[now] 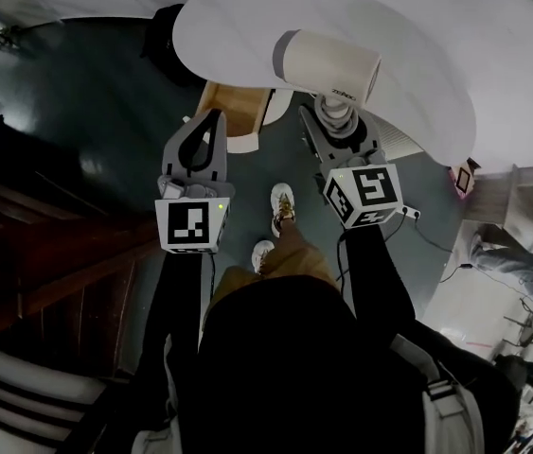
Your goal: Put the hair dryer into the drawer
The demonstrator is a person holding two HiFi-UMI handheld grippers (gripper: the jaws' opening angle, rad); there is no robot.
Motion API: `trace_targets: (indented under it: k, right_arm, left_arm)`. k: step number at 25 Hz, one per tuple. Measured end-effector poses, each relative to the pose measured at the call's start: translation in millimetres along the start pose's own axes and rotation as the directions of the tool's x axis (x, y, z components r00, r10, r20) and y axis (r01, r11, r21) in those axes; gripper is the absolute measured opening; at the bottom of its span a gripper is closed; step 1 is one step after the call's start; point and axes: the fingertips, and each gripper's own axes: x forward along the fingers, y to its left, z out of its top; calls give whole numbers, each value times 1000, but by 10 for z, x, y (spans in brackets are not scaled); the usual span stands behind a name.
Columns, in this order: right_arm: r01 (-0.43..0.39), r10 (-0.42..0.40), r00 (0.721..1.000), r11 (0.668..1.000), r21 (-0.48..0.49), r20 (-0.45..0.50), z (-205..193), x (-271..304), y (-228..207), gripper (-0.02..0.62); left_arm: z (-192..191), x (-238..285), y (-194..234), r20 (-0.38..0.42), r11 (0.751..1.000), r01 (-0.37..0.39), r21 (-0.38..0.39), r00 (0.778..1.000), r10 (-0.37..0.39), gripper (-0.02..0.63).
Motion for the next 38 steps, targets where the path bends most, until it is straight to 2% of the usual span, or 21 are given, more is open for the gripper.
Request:
trace_targets:
  k: [10, 17, 21, 24, 29, 34, 38]
  right_arm:
    - [-156, 156, 987, 988, 18, -47, -80, 965, -140, 243]
    - [-263, 267, 959, 963, 55, -91, -302, 1538, -77, 242]
    - [-293, 302, 947, 952, 91, -108, -423, 1721, -47, 242]
    - [-296, 308, 943, 950, 104, -127, -533, 1804, -38, 242]
    - [-266, 280, 945, 959, 101, -166, -683, 1976, 169, 242]
    - [-180, 190, 962, 981, 69, -196, -729, 2149, 405, 242]
    - [-90, 109, 971, 991, 96, -214, -784, 2166, 475, 242]
  left_arm:
    - [-240, 639, 458, -55, 994, -104, -34, 993, 102, 20]
    - [-488, 970, 685, -99, 990, -142, -20, 985, 139, 19]
    - [-612, 1082, 739, -132, 989, -146, -19, 981, 142, 19]
    - [-722, 1155, 775, -152, 991, -137, -16, 979, 133, 20]
    - [-881, 1165, 1084, -152, 994, -106, -42, 983, 98, 20]
    - [-991, 1163, 1342, -102, 1000, 17, -15, 995, -19, 20]
    - [-1075, 1197, 1401, -92, 993, 113, -45, 989, -116, 18]
